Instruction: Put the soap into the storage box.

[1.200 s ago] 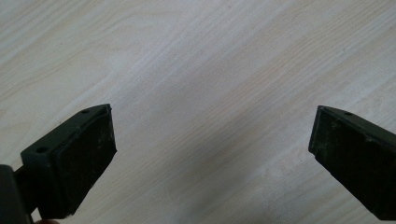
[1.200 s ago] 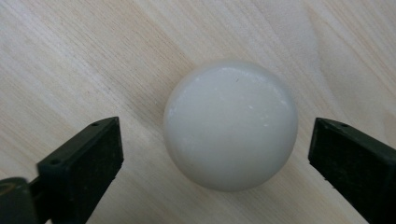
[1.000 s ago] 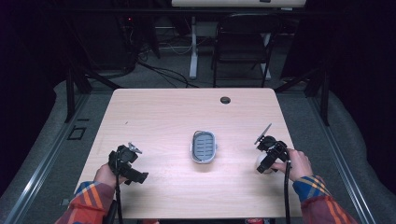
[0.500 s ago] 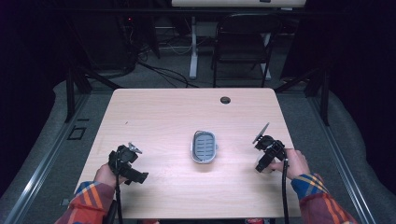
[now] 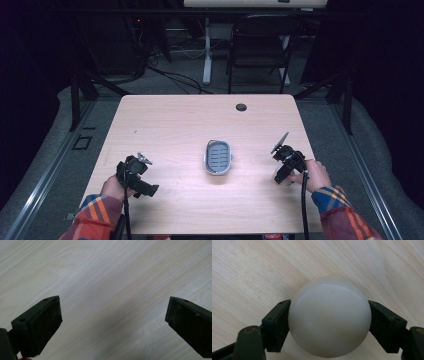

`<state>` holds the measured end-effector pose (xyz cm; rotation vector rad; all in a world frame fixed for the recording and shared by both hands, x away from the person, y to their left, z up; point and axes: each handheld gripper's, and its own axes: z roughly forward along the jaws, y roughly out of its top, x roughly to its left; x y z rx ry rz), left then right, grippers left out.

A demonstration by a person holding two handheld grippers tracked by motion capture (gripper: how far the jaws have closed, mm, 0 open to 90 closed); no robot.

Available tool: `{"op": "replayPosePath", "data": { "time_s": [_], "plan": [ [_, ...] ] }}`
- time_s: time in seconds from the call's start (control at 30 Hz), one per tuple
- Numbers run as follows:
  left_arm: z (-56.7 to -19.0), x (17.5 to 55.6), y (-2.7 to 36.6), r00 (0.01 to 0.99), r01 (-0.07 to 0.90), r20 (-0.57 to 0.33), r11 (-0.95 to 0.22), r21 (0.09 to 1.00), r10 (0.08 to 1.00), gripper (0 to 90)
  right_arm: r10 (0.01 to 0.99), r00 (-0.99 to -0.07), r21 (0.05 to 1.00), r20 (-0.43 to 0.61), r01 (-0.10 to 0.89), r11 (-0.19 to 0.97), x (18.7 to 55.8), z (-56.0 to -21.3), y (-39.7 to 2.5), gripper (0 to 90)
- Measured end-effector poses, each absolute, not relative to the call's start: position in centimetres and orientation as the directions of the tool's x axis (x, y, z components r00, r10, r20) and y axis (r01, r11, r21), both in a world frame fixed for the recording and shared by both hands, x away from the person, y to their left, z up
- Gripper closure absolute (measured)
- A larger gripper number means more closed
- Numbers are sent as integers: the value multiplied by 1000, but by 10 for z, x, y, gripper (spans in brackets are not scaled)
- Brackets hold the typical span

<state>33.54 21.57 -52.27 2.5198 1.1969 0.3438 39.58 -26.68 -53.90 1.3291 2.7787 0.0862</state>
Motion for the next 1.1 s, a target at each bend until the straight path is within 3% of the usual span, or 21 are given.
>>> {"op": "replayPosePath", "data": {
  "time_s": [0.6,0.73,0.87,0.9,0.93,1.1],
  "plan": [
    [-523,335,216,618,703,75,-593,393,782,6,780,-625,49,-31,779,626,397,-541,-267,246],
    [-523,335,216,618,702,76,-593,394,782,6,810,-587,126,-19,802,584,393,-544,-267,247],
    [-523,335,216,618,702,76,-593,394,782,6,797,-603,99,-27,792,602,395,-537,-267,247],
    [-523,335,216,618,703,75,-593,393,783,6,772,-634,40,-43,772,635,397,-532,-268,247],
    [-523,335,216,618,703,75,-593,393,783,6,772,-634,40,-43,772,635,397,-532,-268,247],
    [-523,335,215,616,705,74,-591,392,784,6,800,-599,114,-24,793,598,394,-530,-267,247]
  ]
}}
